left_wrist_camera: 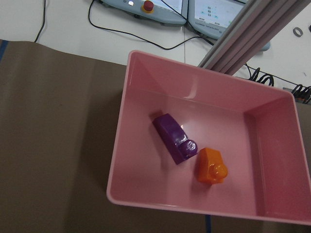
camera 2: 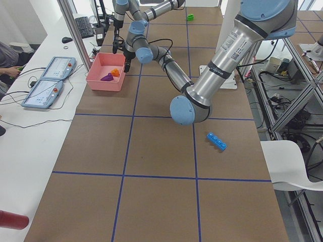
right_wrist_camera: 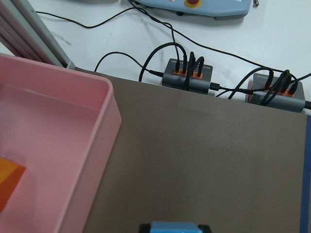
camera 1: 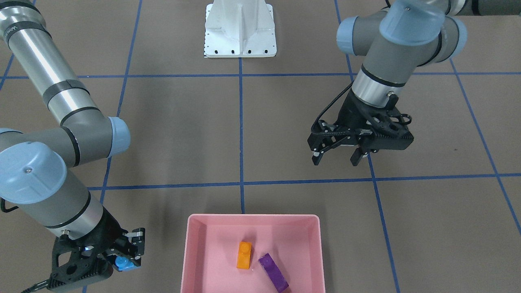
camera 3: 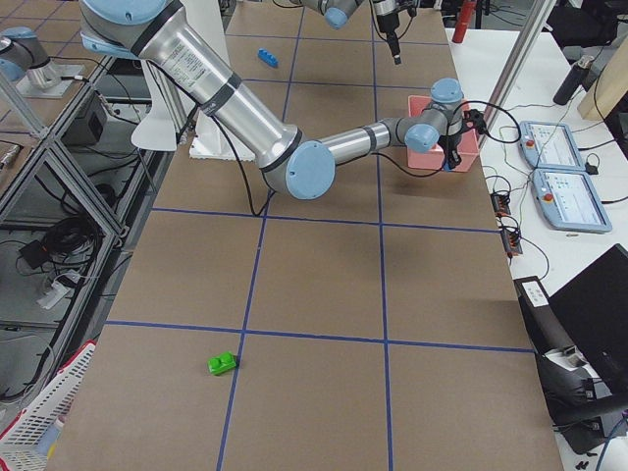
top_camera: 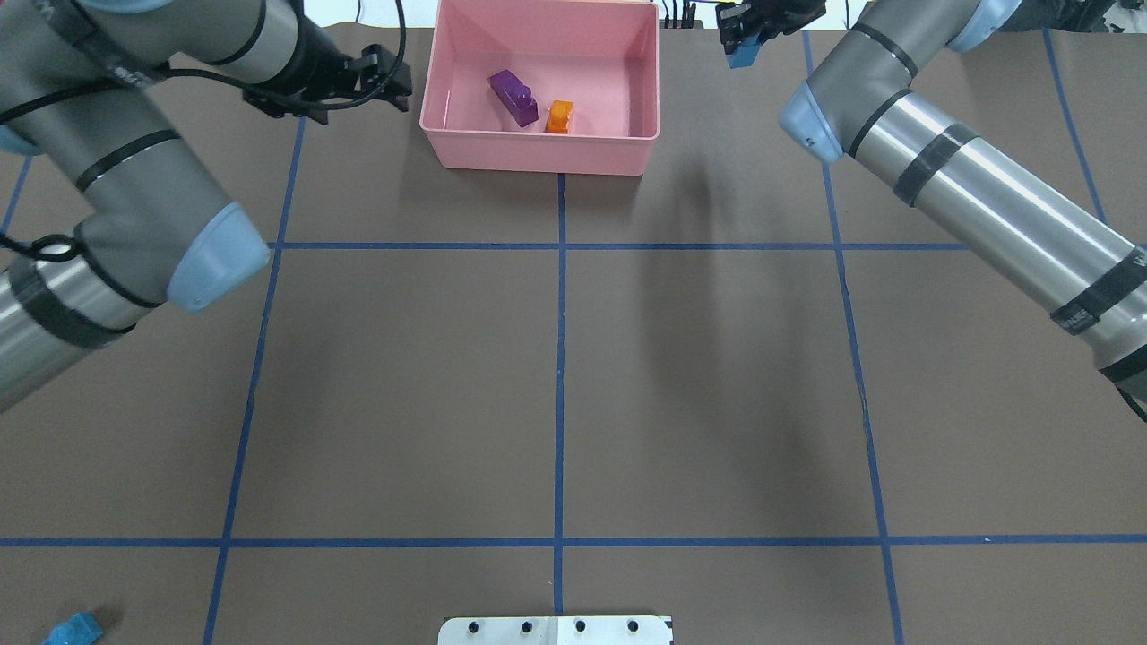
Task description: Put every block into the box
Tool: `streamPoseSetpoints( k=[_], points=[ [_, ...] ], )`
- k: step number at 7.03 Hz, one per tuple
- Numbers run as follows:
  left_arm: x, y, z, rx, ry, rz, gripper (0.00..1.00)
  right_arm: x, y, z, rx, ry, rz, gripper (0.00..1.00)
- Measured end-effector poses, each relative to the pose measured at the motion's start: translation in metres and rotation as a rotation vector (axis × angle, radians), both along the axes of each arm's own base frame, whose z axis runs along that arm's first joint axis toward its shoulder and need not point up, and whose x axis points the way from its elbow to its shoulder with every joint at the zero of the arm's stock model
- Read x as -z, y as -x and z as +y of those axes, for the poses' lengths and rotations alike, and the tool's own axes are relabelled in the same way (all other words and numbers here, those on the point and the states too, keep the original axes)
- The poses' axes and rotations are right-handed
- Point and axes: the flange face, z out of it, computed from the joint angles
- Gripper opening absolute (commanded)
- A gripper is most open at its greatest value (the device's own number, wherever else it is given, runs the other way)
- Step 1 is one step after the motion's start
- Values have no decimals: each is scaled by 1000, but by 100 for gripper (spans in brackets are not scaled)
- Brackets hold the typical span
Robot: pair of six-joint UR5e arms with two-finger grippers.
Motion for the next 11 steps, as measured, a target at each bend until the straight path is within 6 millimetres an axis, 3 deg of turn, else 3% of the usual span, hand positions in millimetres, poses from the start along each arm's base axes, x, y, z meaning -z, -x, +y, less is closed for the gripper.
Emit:
streamPoseSetpoints(
  k=[2,4,5,6,9,10,11],
  points=[
    [-75,38,57,-133,14,-111,100,32,-28,-1,-20,-1,-14,0],
    [-155,74,111,-266,4,-214,100,51,-28,0,-29,-19,-23,0],
    [-186,94,137,-339,-24,-264,100,61,-12,4,-30,-37,-16,0],
    [-211,109,157,-412,-51,-310,100,75,19,12,-36,-67,4,0],
    [-264,135,192,-580,-89,-381,100,101,130,27,-83,-120,17,0],
    [-280,144,204,-624,-101,-394,100,103,149,27,-98,-129,18,86],
    [-296,153,218,-660,-108,-394,100,106,159,26,-115,-130,18,99]
  ],
)
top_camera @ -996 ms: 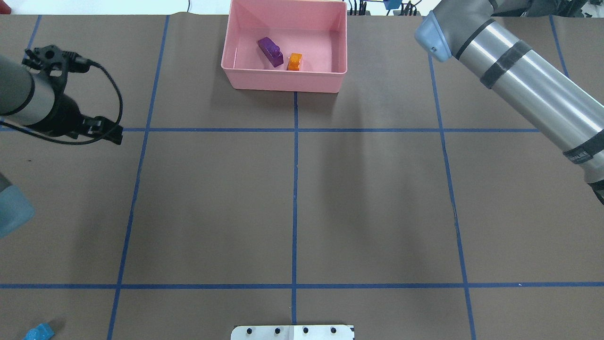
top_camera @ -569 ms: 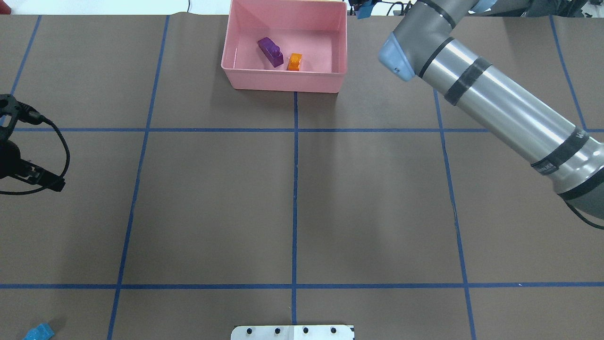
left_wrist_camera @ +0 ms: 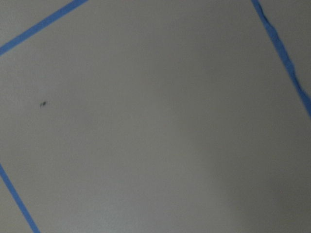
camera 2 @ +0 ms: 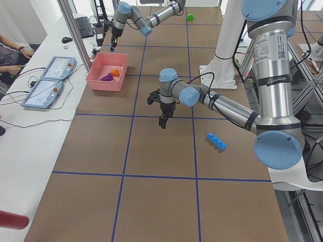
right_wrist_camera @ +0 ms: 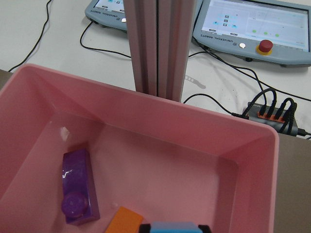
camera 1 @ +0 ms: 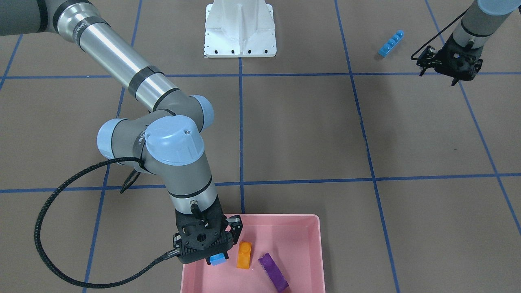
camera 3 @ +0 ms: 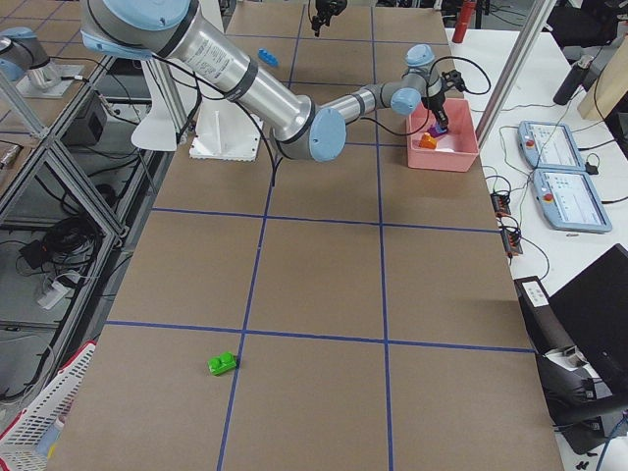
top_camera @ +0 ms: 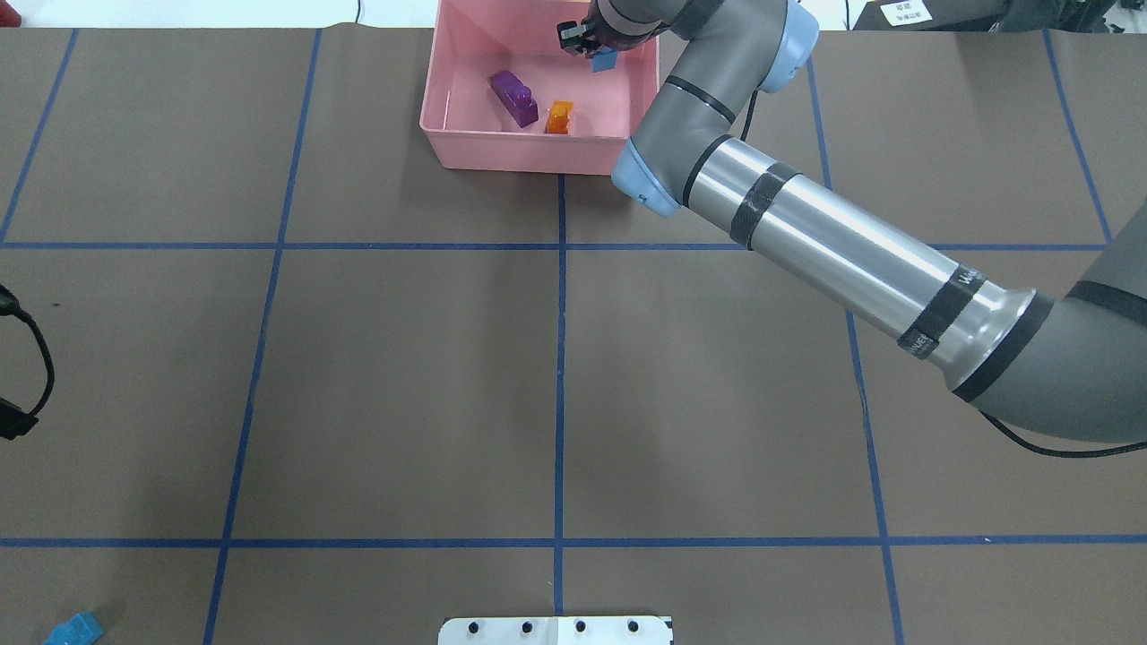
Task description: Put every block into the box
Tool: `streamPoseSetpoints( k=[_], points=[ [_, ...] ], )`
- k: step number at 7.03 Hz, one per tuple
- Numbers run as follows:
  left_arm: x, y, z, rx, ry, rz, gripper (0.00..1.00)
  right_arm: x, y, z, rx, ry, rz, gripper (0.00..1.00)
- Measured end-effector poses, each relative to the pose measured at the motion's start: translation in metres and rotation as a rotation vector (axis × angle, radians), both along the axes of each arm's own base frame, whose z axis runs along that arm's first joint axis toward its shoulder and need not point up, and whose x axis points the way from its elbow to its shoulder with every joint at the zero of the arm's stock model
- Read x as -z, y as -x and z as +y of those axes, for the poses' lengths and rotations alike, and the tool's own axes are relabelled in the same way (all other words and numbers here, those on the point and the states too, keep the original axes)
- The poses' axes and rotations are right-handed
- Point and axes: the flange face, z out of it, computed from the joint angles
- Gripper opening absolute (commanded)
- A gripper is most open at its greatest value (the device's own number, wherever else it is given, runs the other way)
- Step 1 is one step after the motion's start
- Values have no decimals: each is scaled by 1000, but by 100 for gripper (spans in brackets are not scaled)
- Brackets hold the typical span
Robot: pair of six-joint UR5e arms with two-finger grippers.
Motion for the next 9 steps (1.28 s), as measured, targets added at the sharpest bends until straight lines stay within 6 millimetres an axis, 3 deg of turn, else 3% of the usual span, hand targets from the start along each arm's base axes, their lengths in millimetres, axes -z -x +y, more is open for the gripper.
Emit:
streamPoseSetpoints(
  k=[3,4,5,7,9],
  points=[
    [-31,14,50,-56,52,64,100,25,3,-1,-47,40,-61,99],
    [-32,0,69,-62,87,86,100,45,-3,2,-61,73,-108,99],
    [-28,-28,91,-66,129,101,100,69,-16,10,-60,121,-140,99],
    [-24,-81,138,-88,160,87,100,118,-59,34,-26,236,-135,99],
    [-30,-95,166,-124,149,59,100,135,-108,51,14,369,-121,99]
  ],
)
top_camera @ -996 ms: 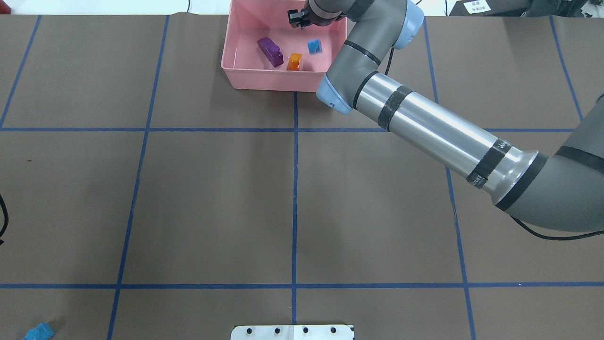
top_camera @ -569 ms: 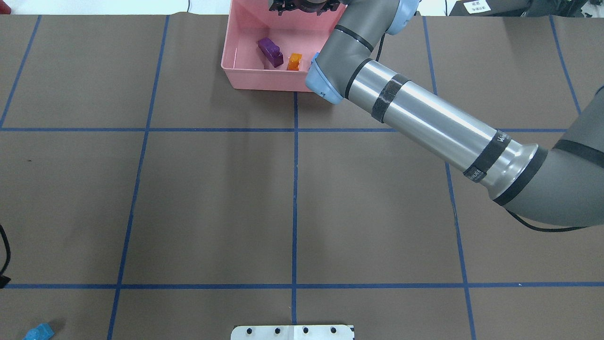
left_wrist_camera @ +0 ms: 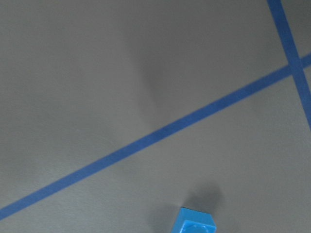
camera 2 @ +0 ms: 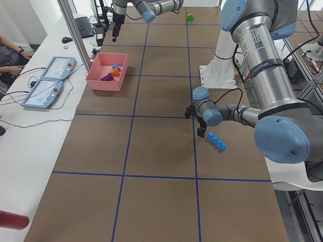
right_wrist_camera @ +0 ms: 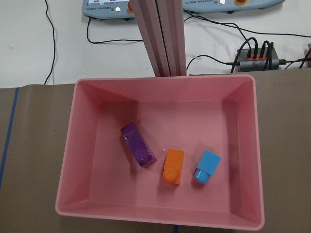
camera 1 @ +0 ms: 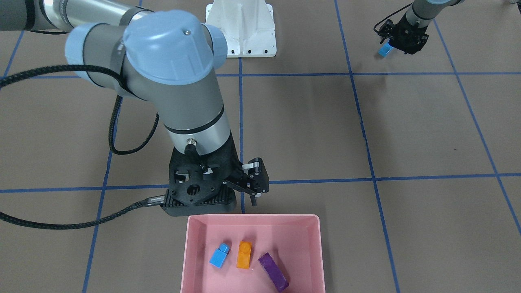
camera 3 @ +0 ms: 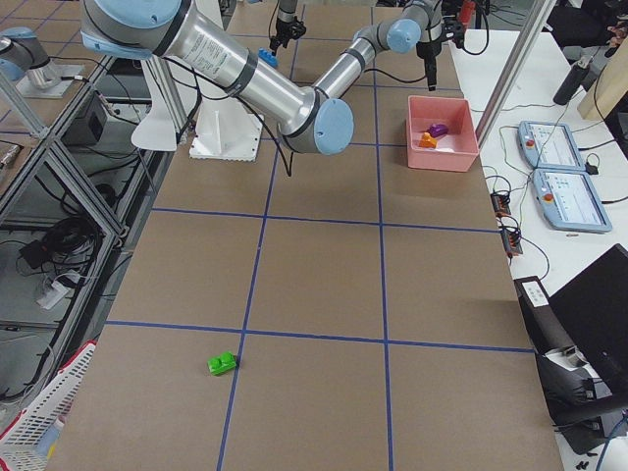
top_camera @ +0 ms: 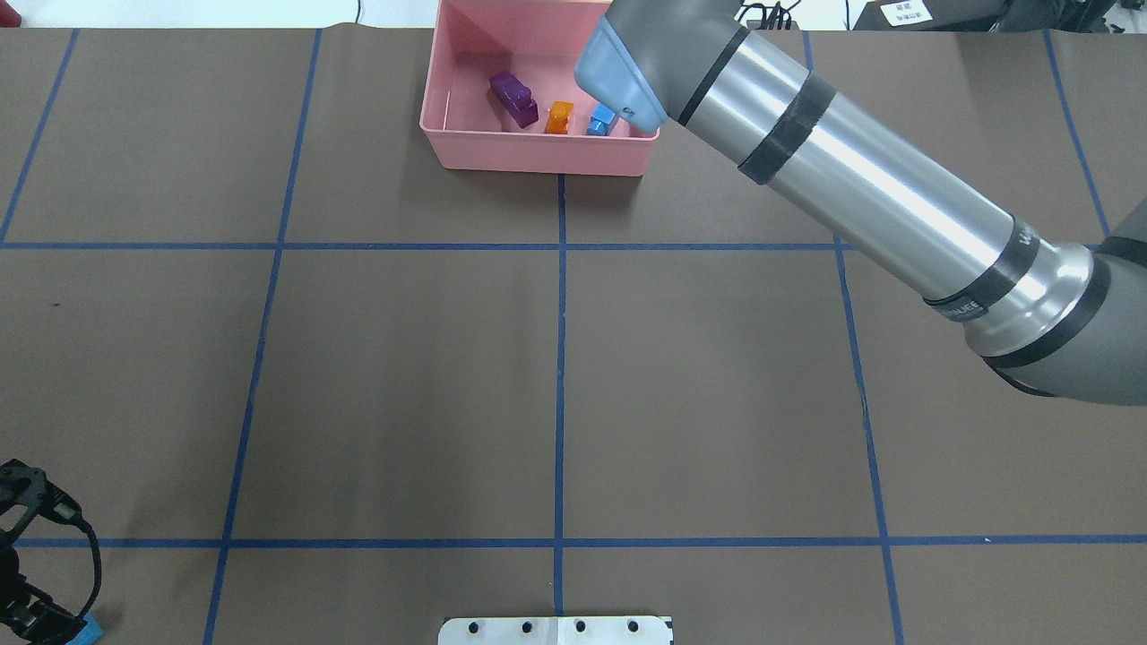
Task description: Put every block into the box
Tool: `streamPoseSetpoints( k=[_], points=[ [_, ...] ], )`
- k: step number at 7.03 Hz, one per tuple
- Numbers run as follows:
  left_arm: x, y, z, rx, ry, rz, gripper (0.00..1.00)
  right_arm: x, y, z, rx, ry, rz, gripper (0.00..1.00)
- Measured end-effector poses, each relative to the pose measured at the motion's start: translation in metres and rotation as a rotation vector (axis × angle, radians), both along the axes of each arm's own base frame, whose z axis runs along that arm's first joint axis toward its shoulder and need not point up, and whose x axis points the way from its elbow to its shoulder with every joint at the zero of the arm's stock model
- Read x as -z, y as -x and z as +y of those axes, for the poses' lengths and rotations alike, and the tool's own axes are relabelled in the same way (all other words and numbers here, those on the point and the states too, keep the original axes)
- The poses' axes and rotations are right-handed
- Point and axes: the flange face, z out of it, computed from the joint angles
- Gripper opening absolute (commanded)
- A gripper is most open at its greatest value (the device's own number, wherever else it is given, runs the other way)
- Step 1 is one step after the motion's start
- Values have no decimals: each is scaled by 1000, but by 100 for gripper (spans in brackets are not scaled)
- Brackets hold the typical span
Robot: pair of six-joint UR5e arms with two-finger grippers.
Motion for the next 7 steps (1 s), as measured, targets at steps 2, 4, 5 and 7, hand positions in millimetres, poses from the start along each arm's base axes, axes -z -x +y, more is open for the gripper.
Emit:
streamPoseSetpoints(
  k=[2,4,5,7],
  points=[
    [-9,0,21,-29,-3,-21,100,-8,-37,21,35,142,40,100],
    [-12,-11,39,-49,16,-39,100,-32,-67,44,95,227,122,100],
    [-15,-15,45,-51,14,-50,100,-49,-83,54,126,250,166,100],
    [-26,-21,49,-45,14,-73,85,-77,-107,68,183,278,233,100]
  ],
)
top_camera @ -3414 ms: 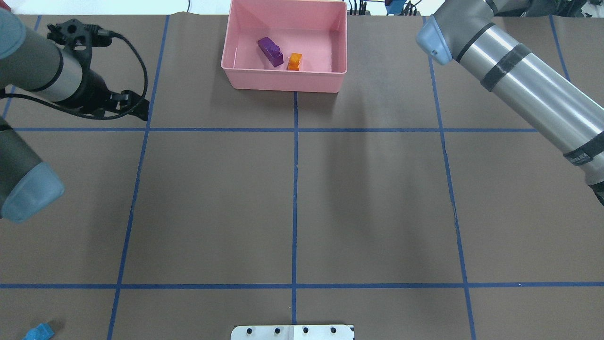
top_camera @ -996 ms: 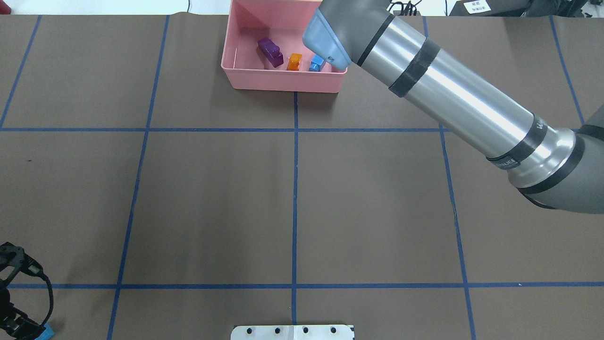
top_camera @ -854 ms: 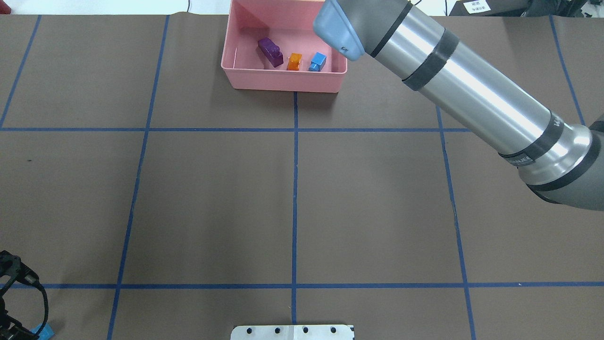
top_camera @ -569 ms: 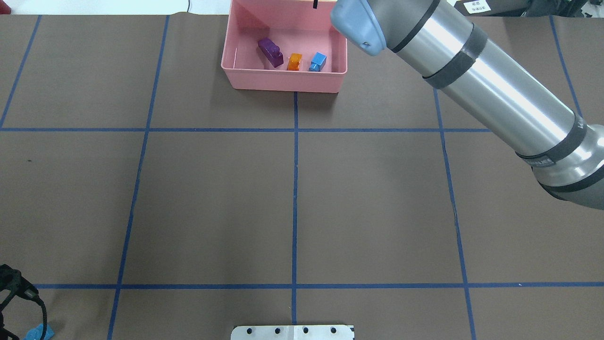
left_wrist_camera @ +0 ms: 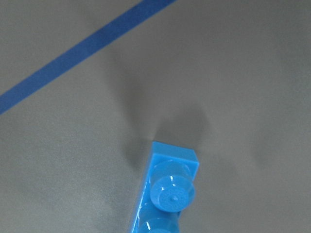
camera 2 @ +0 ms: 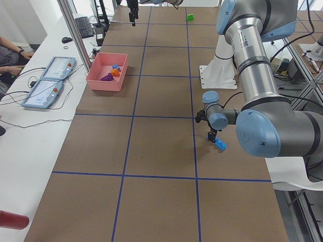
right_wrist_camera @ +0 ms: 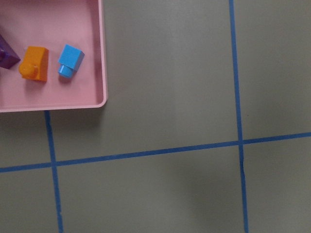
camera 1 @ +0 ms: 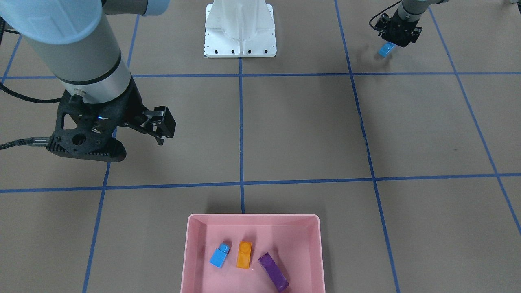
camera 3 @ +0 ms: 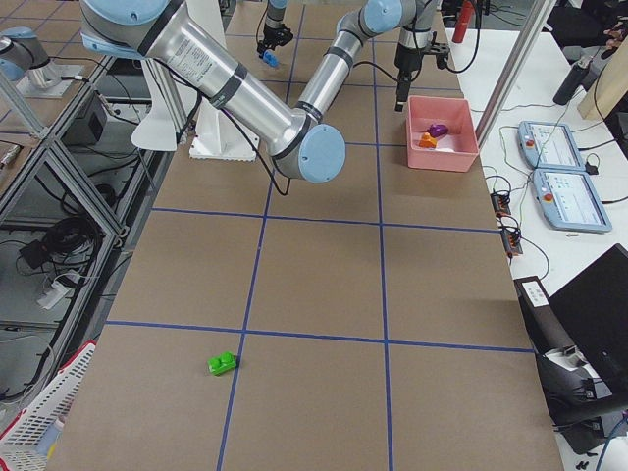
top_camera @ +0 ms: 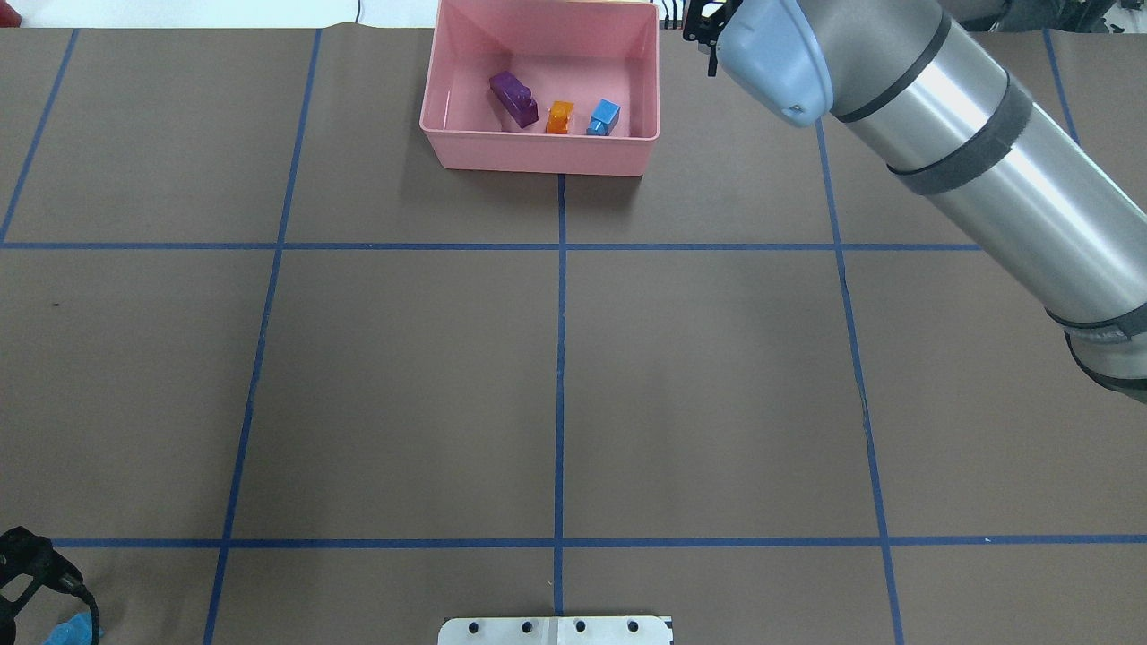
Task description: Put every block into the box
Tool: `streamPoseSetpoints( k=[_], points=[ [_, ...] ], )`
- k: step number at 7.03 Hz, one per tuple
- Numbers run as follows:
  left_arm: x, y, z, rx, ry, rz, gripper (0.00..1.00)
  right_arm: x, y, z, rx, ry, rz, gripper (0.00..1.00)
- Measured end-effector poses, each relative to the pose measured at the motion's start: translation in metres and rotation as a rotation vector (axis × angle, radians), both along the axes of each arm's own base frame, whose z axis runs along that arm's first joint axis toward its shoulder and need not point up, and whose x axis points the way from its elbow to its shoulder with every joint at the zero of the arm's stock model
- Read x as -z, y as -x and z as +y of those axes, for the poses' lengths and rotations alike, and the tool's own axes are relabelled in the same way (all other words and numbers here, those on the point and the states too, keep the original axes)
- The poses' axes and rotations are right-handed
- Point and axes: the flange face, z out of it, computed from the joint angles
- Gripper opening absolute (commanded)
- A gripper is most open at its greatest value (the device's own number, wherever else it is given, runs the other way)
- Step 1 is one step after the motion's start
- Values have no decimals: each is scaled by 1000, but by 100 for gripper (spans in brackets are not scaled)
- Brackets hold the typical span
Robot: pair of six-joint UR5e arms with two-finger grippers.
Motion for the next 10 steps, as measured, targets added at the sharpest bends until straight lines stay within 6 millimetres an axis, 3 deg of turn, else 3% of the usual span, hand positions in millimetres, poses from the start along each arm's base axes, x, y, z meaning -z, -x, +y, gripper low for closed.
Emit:
streamPoseSetpoints(
  k=[1,2,3,6,8,10],
  points=[
    [-5,-6,0,2,-5,-5,43,-18,-12,6,23,3,15,100],
    [-8,-12,2,-3,-9,-6,9,-37,-24,10,37,2,25,100],
    [-8,-17,5,-10,-16,-4,0,-54,-35,13,48,-2,31,100],
    [6,-21,9,28,2,7,0,-92,-70,8,82,-20,47,99],
    [42,-15,10,83,50,46,0,-130,-103,4,149,-53,59,99],
    [96,10,3,111,104,121,0,-184,-137,22,225,-76,67,99]
  ],
)
